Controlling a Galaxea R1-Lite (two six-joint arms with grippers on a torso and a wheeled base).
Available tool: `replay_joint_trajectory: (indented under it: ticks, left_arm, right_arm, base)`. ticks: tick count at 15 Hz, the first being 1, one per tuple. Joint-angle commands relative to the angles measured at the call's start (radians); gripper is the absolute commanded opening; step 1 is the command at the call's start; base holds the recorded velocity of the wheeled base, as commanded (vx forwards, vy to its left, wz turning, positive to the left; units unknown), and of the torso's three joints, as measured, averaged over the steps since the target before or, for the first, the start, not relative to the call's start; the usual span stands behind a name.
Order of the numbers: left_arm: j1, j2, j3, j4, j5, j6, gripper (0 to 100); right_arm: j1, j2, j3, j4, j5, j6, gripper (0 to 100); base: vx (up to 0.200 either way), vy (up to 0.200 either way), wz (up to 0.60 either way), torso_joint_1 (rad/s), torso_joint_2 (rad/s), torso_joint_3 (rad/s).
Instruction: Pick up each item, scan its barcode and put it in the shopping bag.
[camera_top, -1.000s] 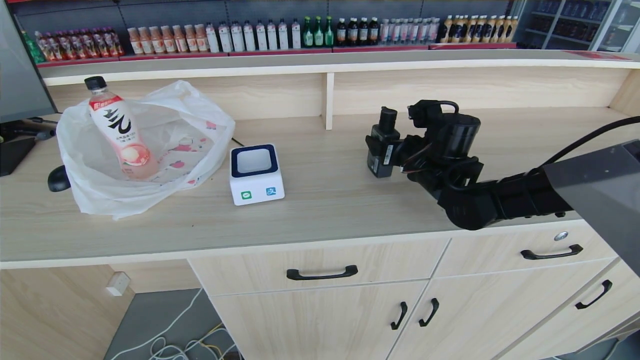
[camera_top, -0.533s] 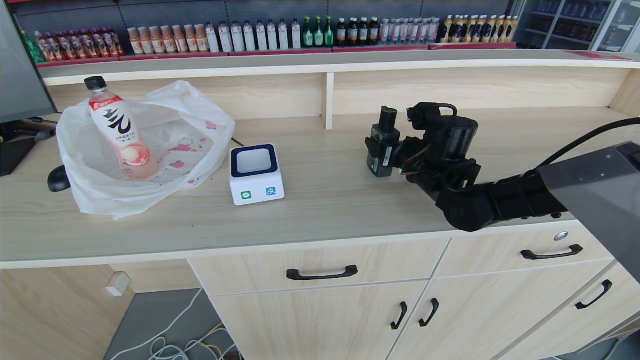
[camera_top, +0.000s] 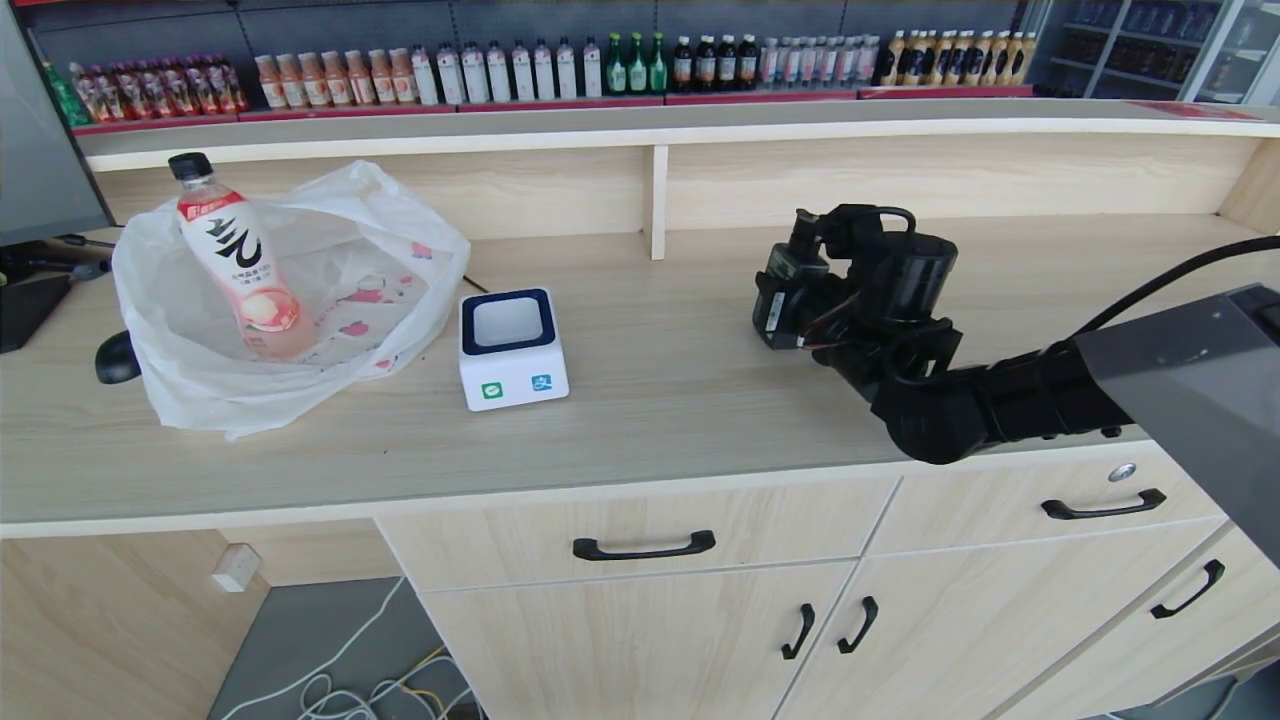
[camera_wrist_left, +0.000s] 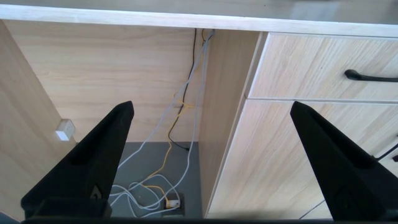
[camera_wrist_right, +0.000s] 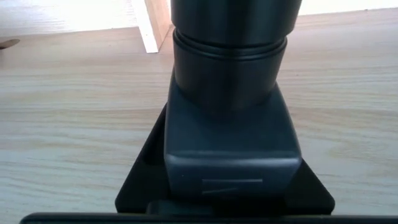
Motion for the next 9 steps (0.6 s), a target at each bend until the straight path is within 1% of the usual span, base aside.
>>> replay_joint_trajectory:
  ticks: [1, 4, 9]
  left_arm:
    - [0.001, 0.000, 0.000, 0.000, 0.000, 0.000, 100]
    - [0.001, 0.000, 0.000, 0.000, 0.000, 0.000, 100]
    - [0.001, 0.000, 0.000, 0.000, 0.000, 0.000, 100]
  right_arm:
    - [0.001, -0.004, 0.000, 0.000, 0.000, 0.000, 0]
    - [0.002, -0.004, 0.014, 0.000, -0.022, 0.000, 0]
    - [-0.001, -0.001, 0.020, -0.002, -0.023, 0.002, 0]
  base:
    - [0.000, 0.000, 0.00, 0.000, 0.00, 0.000]
    - [0.000, 0.000, 0.00, 0.000, 0.00, 0.000]
    - [0.000, 0.000, 0.00, 0.000, 0.00, 0.000]
